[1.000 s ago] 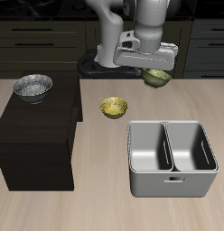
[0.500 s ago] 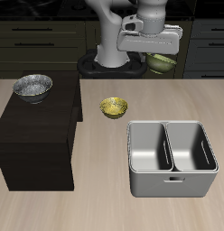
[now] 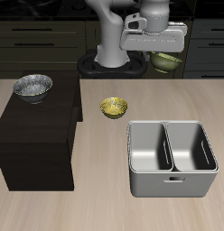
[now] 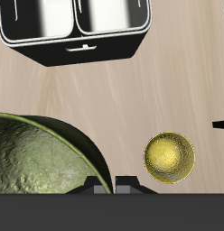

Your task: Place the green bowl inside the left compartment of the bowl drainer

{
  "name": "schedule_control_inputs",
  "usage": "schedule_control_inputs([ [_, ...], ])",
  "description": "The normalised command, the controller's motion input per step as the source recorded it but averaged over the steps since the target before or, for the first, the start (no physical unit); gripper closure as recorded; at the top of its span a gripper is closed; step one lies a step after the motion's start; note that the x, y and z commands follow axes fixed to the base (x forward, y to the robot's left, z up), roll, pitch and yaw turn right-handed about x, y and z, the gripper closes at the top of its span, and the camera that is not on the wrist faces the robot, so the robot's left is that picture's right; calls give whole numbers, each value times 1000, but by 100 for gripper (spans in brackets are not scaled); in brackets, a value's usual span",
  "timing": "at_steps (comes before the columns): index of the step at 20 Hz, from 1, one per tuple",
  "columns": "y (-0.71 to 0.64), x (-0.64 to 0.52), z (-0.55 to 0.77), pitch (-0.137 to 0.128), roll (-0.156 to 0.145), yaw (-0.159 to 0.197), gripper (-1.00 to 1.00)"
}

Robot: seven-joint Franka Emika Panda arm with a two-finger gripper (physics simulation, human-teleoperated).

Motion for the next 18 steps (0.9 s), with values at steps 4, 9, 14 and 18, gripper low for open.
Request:
schedule_control_inputs([
  [4,177,253,247,7,-5,-2,100],
  [9,200,225,301,-32,-2,15,100],
  [14,122,307,277,-26,-19,9,100],
  [18,144,410,175,20,45,5,100],
])
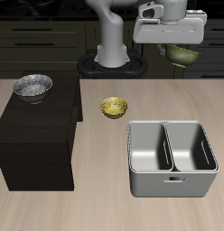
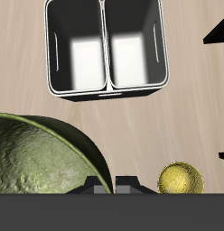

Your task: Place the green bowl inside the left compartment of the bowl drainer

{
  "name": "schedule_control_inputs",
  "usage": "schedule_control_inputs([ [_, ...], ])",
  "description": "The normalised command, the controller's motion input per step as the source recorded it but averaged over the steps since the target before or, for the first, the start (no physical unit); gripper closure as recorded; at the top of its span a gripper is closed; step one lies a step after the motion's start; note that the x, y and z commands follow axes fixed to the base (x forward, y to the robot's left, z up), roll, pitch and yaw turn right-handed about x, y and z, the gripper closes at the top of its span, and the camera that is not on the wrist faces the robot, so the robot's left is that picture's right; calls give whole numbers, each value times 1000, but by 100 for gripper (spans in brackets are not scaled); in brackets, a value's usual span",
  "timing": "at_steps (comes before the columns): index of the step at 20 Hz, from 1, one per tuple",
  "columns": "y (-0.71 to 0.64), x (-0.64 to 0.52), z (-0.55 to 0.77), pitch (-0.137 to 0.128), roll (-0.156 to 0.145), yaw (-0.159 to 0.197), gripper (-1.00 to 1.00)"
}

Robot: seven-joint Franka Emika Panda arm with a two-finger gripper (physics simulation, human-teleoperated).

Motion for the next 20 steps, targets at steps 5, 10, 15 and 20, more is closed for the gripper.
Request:
schedule_control_inputs([
  [5,64,511,143,39,8,-22,100],
  [10,79,621,118,21,16,38,100],
  [15,13,488,135,28,-2,-27,100],
  [20,19,497,83,5,-17,-5,100],
])
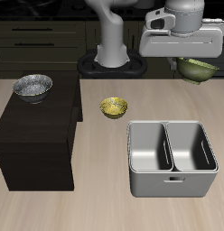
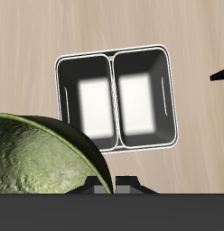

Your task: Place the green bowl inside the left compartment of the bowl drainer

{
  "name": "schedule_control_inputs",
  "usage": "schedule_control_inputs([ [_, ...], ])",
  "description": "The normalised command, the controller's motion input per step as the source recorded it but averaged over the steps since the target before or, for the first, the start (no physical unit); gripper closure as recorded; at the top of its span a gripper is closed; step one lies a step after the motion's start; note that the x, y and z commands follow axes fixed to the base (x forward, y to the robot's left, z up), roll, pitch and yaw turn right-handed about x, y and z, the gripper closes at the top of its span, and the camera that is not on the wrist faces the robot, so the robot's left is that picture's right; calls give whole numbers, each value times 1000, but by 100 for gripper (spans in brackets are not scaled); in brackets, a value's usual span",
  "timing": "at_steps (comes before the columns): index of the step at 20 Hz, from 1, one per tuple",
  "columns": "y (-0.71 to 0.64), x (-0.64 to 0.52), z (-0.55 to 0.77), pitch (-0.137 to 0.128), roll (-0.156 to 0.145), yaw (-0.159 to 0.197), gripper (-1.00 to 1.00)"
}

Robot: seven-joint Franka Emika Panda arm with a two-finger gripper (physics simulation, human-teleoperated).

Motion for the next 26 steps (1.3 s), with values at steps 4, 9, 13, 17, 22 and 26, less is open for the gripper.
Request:
schedule_control_inputs([
  [4,13,396,9,20,0,-19,100],
  [9,47,275,-118,29,-13,-2,100],
  [13,32,206,-236,41,-22,9,100],
  [17,39,41,-195,14,-16,11,100],
  [22,80,-8,-307,21,1,27,100],
  [26,104,0,-323,43,6,-3,100],
])
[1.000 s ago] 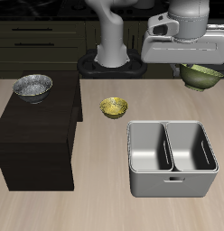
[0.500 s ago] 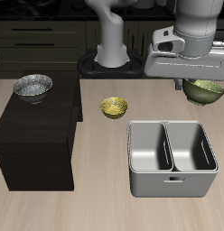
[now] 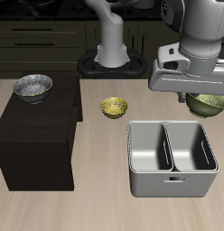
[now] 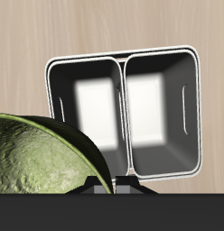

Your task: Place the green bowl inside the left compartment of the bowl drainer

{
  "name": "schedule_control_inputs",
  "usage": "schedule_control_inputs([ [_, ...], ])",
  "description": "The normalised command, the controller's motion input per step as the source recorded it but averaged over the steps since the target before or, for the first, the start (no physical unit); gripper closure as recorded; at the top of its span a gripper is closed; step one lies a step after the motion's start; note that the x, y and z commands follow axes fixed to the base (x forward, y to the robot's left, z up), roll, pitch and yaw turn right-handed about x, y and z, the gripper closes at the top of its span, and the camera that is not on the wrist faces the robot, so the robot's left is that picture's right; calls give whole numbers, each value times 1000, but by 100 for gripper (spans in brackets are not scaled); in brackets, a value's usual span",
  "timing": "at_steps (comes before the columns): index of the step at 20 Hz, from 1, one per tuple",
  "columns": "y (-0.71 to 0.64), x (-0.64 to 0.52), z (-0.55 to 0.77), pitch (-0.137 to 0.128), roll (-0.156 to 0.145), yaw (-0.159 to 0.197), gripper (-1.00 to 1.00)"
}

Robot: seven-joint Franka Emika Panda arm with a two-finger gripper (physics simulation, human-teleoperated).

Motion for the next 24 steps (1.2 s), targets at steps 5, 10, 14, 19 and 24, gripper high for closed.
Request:
schedule_control_inputs([
  [5,78,19,-172,15,24,-2,100],
  [10,55,17,-204,15,-1,17,100],
  [14,-9,39,-179,23,3,1,100],
  [19,-48,14,-295,15,-10,37,100],
  [24,-171,51,-182,26,-46,21,100],
])
